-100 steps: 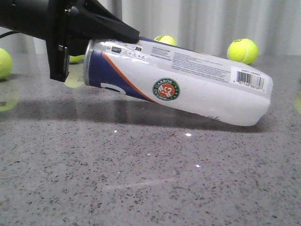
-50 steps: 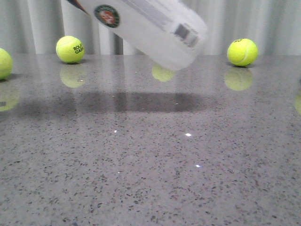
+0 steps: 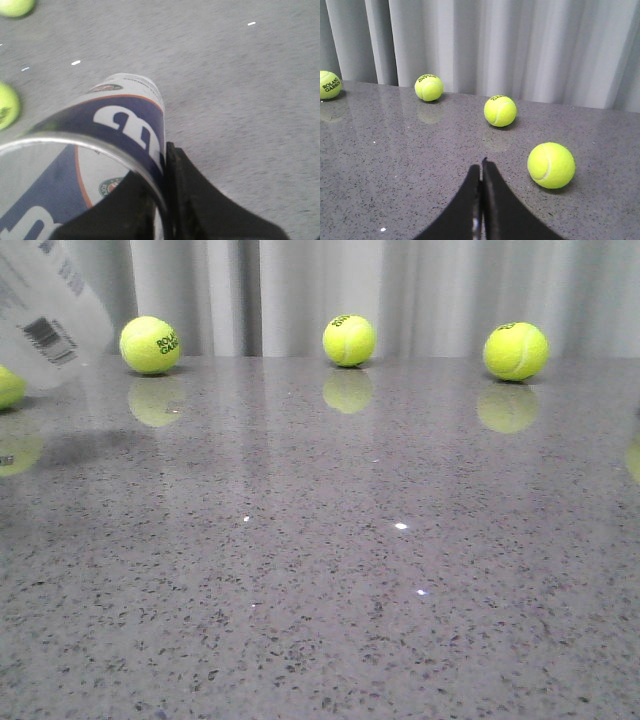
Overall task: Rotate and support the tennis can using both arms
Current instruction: 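Lift the can with the left gripper and swing it toward the left arm's side, then stand the can upright on the table with the left gripper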
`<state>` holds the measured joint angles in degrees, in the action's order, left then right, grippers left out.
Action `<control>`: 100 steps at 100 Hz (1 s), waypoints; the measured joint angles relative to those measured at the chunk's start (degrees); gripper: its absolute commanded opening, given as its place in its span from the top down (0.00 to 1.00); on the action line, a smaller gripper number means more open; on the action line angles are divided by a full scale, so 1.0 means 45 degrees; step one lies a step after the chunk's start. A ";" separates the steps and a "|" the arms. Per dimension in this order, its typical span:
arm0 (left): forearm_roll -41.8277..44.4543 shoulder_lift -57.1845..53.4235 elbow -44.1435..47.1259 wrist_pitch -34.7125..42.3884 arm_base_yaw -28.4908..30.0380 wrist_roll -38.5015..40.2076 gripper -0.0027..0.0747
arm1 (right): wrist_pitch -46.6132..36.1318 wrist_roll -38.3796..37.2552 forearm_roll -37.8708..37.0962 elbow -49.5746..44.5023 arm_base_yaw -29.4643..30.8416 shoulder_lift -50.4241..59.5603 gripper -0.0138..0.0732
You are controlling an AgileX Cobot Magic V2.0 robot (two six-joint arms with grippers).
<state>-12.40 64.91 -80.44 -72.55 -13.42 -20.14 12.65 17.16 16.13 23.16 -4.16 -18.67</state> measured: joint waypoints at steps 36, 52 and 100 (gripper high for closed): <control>0.1065 -0.0062 0.0852 -0.0023 0.0000 0.0729 0.99 | 0.0000 0.0000 0.0000 0.0000 0.0000 0.0000 0.92; 0.1207 -0.0062 0.1558 -0.0023 0.0000 0.0782 0.99 | 0.0000 0.0000 0.0000 0.0000 0.0000 0.0000 0.92; 0.1207 -0.0028 0.1653 0.0112 0.0000 0.1200 0.51 | 0.0000 0.0000 0.0012 0.0000 0.0000 0.0000 0.92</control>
<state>-6.96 64.78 -73.01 -72.05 -13.42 -14.74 12.65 17.16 16.18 23.16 -4.16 -18.67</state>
